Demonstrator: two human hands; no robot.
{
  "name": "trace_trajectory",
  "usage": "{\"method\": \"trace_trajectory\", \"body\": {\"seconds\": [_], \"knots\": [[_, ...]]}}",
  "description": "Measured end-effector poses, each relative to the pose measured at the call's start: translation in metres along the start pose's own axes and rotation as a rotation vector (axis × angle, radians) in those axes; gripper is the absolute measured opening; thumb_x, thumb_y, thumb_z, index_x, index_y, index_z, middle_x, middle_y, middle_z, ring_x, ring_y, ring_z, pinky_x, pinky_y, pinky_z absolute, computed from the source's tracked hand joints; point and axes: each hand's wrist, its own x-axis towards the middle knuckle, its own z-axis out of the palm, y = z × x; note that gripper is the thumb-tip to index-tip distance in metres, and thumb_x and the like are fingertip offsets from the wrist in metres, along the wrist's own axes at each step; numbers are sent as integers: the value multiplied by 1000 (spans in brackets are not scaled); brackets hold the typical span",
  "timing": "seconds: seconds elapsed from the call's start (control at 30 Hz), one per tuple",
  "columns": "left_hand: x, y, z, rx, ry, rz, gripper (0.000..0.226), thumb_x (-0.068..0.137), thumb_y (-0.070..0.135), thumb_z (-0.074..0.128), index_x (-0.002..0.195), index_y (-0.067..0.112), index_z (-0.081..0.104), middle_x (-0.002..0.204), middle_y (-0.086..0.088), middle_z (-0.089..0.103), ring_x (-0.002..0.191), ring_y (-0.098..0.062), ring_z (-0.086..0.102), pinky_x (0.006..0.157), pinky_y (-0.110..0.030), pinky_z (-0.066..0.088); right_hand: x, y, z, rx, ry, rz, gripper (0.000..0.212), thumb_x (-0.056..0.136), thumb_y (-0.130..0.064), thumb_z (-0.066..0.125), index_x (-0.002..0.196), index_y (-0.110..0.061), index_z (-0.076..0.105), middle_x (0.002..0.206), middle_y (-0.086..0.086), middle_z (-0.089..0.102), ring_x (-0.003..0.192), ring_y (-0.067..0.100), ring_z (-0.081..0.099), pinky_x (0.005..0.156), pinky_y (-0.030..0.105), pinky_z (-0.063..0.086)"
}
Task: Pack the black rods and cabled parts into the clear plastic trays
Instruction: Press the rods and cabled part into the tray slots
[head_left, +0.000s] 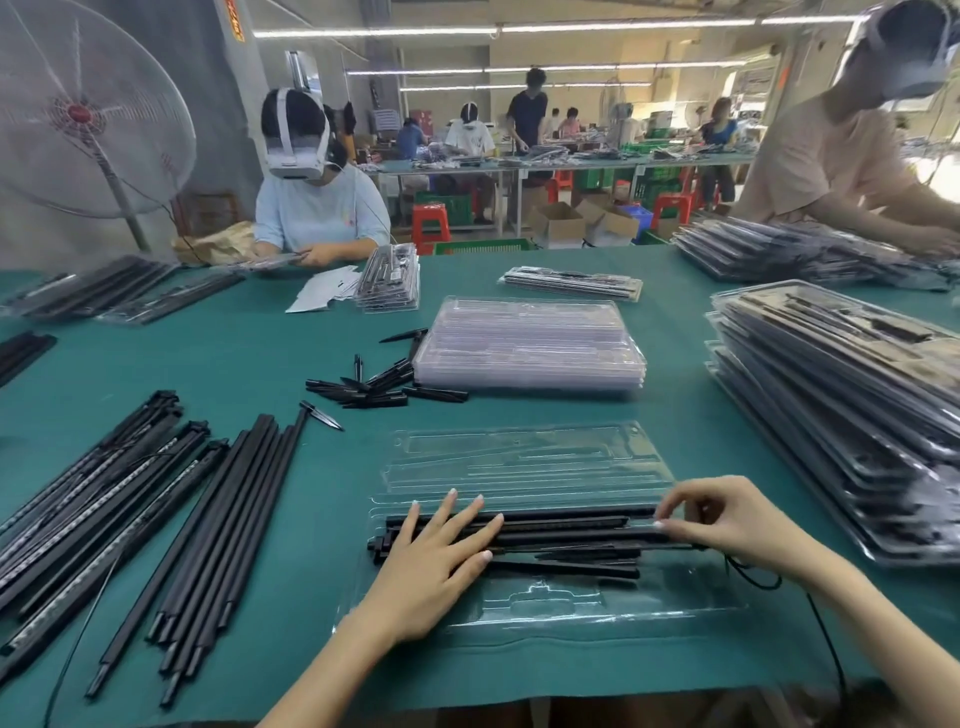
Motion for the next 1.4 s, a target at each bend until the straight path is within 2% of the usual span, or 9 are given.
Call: {"method": "trace_trajectory", "body": {"seconds": [0.1, 0.37, 0.57, 0.8, 0.93, 1.0, 1.1, 1.3, 1.4], "knots": [[0, -2, -1, 31, -35, 6, 43, 100, 51, 13, 135, 60, -9, 148, 30, -16, 137, -2, -30, 112, -34, -23, -1, 4, 7, -275, -170, 14, 18, 71, -54, 75, 70, -37, 68, 56, -14, 57, 53, 4, 48, 53, 16, 36], [0, -3, -3, 64, -44, 33, 45, 101, 49, 15, 136, 58, -12, 151, 27, -16, 138, -1, -28, 112, -31, -22, -8, 5, 11, -610, -105, 61, 39, 76, -65, 60, 58, -34, 45, 60, -20, 54, 62, -3, 49, 54, 12, 32], [0, -4, -4, 69, -55, 34, 47, 100, 52, 16, 136, 57, -13, 151, 27, -16, 139, -1, -25, 112, -31, -22, 2, -4, 7, -570, 68, 94, 40, 73, -59, 67, 59, -28, 46, 58, -18, 55, 59, 2, 48, 52, 17, 33], [-3, 10, -19, -66, -44, -10, 49, 101, 47, 24, 143, 48, -2, 153, 23, -13, 143, -2, -18, 115, -35, -20, 7, 2, 16, -657, -21, 224, 44, 71, -69, 62, 64, -27, 49, 67, -14, 57, 70, 7, 52, 55, 22, 33], [-25, 73, -33, -376, 367, 127, 41, 96, 44, 43, 137, 36, 45, 141, 19, 40, 136, 0, 29, 114, -23, 21, 9, 4, 14, -597, -23, 272, 43, 69, -72, 62, 66, -30, 55, 66, -14, 60, 68, 4, 55, 56, 22, 38], [-33, 113, -28, -635, 308, 238, 26, 91, 40, 48, 113, 33, 61, 108, 18, 59, 105, 4, 53, 92, -13, 39, 12, 3, 9, -435, -48, 290, 36, 70, -64, 69, 65, -30, 60, 63, -11, 61, 64, 5, 56, 59, 25, 44], [-21, 158, -16, -813, 106, 222, 21, 91, 29, 54, 110, 23, 62, 91, 10, 61, 80, 6, 54, 77, -8, 42, 16, -2, 0, -247, -40, 287, 25, 73, -48, 77, 65, -27, 65, 56, -3, 60, 52, 8, 49, 55, 21, 39], [29, 209, 5, -1226, -168, -63, 69, 92, 28, 61, 146, 14, 20, 133, -1, 47, 123, -8, 45, 109, -26, 34, 27, -11, 1, 218, 55, 451, 19, 84, -30, 71, 77, -12, 69, 62, 1, 54, 60, 14, 43, 59, 27, 33], [35, 228, 11, -1343, -233, -138, 91, 91, 34, 63, 146, 19, -7, 120, 9, 54, 118, -6, 50, 109, -30, 34, 31, -14, 6, 305, 108, 494, 17, 86, -24, 69, 77, -9, 69, 67, 4, 53, 58, 14, 42, 53, 25, 33]]}}
